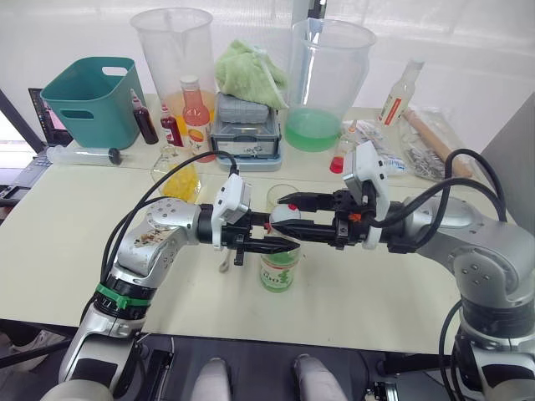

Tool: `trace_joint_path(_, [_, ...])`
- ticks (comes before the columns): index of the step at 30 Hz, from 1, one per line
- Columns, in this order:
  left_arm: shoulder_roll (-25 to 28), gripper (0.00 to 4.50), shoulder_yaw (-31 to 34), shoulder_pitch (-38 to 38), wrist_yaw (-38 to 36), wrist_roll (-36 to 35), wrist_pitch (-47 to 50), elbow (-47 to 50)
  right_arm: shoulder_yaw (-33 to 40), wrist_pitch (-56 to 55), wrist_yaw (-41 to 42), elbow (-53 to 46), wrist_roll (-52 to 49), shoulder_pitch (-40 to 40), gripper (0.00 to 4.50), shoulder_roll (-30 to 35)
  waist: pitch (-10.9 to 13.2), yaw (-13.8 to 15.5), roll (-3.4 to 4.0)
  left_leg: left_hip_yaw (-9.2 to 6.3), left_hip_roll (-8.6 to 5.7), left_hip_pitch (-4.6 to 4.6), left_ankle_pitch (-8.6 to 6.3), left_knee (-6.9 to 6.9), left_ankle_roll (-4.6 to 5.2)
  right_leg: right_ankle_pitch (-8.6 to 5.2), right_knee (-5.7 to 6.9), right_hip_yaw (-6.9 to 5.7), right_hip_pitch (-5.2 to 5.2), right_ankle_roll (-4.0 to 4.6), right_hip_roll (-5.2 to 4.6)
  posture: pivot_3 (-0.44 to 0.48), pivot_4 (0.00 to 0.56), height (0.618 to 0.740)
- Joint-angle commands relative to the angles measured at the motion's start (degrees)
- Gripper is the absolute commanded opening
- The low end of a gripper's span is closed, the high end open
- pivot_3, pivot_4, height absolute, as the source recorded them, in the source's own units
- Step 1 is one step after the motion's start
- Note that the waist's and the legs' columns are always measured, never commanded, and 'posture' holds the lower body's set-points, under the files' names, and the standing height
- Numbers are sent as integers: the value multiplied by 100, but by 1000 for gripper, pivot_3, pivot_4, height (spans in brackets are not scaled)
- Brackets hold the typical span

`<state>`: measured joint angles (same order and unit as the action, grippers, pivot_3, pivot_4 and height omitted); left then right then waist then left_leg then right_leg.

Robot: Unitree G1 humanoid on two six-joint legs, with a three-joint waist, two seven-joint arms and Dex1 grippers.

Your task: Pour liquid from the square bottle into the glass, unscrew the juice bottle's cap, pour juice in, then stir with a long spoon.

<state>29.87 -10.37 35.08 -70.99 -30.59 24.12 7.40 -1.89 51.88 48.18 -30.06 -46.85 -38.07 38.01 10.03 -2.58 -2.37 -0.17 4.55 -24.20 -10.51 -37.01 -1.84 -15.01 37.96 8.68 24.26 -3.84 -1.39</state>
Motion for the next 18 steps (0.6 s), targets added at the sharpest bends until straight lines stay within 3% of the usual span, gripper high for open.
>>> trace_joint_path(1, [140,1384,-72,-148,85,184,130,26,-575,-1040,1483,670,552,-485,1663,198,0,-6,0,0,0,1,0,0,0,0,0,0,0,0,0,0,150,707])
trace_joint_path(8, [254,1384,22,-238,224,162,210,200,-1398,-2247,3823,2572,1259,-1740,1663,51,0,-27,1,1,1,3,0,0,0,0,2,0,1,0,1,0,150,707])
trace_joint_path(15, [292,1384,49,-335,361,136,282,345,-1499,-2641,4432,3259,1368,-2428,1663,-162,1,-15,1,0,3,0,0,2,0,-1,3,-2,4,2,3,0,150,707])
trace_joint_path(18, [303,1384,45,-360,370,124,276,338,-1394,-2439,4429,3163,1305,-2455,3044,-126,1,-19,3,0,3,0,0,2,0,-1,6,-2,7,3,3,0,150,707])
